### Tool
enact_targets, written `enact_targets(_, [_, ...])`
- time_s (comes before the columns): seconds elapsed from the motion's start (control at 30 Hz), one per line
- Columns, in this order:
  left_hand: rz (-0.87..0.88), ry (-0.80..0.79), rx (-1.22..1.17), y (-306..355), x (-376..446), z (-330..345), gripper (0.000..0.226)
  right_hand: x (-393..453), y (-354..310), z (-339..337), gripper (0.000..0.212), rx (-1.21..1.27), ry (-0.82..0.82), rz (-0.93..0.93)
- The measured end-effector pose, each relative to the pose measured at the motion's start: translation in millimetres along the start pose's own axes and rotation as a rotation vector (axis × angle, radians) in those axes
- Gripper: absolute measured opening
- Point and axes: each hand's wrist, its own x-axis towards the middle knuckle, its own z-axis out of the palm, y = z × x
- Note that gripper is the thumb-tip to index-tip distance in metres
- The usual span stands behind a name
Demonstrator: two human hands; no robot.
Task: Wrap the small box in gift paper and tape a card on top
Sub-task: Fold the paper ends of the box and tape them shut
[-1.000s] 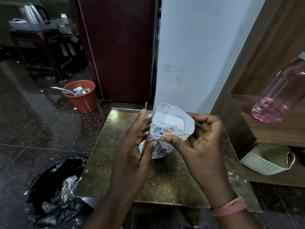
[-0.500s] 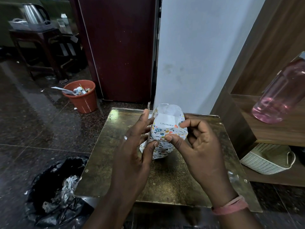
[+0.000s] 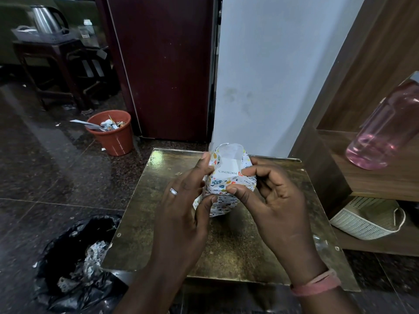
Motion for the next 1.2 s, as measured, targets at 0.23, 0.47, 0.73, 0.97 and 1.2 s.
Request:
enact_targets(0.23, [0.032, 0.006, 0.012, -4, -1, 2, 0.076, 1, 1, -4, 0.041, -0.123, -0.105, -0.078])
enact_targets(0.47, [-0.138, 0.023, -0.167, 0, 0, 1, 0.091, -1, 3, -4, 0.037, -0.153, -0.122, -0.108])
enact_targets(0.73, [-0.246, 0.060, -0.302, 4, 4, -1, 0.077, -1, 4, -2, 0.028, -0.055, -0.078, -0.068])
enact_targets(0.97, [-0.251, 0.070, -0.324, 8, 6, -3, 0.058, -1, 3, -1, 0.020, -0.026, -0.047, -0.035])
enact_targets(1.2, [-0.302, 0.131, -0.429, 10, 9, -3, 0.063, -1, 2, 4, 0.016, 0.006, -0.006, -0.010])
